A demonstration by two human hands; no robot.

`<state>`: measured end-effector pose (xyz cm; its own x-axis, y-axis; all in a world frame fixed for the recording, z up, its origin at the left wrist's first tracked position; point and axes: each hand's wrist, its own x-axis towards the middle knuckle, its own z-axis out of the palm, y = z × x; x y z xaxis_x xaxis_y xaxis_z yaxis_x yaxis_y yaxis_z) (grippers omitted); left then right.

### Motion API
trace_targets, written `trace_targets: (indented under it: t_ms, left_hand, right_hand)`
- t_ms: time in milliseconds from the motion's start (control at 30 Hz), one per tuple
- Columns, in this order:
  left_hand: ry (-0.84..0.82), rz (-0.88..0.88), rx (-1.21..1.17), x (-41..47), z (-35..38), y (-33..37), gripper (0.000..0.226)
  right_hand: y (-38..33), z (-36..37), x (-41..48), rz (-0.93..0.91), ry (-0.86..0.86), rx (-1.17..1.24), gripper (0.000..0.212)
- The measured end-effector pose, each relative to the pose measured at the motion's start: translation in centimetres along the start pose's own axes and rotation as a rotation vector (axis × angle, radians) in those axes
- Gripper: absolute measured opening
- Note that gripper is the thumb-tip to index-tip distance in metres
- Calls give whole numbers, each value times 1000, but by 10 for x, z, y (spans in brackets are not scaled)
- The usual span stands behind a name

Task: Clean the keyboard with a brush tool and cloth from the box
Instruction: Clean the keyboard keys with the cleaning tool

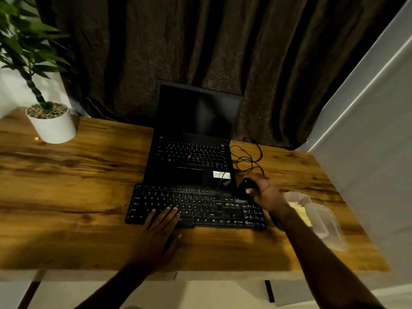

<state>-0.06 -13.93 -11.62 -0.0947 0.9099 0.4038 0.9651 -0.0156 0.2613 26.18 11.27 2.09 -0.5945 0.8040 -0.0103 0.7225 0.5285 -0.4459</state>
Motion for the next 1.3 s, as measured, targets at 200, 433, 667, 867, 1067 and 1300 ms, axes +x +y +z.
trace_targets:
  t_ms: [200,433,667,867,1067,1300]
  left_hand:
    - [-8,6,4,-1,0,-2,57]
    - [3,10,-14,1,-2,1,60]
    - [12,17,-4,0,-1,0,59]
    - [-12,8,12,0,-1,0,59]
    - [14,15,-5,0,2,0,60]
    - [28,25,-13,0,1,-1,58]
  right_hand:
    - [25,-21,-8,119,12,-113,55]
    - [-1,-8,-7,112,6,-82,54]
    - [-31,6,5,-11,17,23,45]
    - [-13,-12,-10,112,-12,-154,55]
    - [-48,10,-1,-19,-4,-64,50]
    - [-37,-3,-4,54,-69,-153,54]
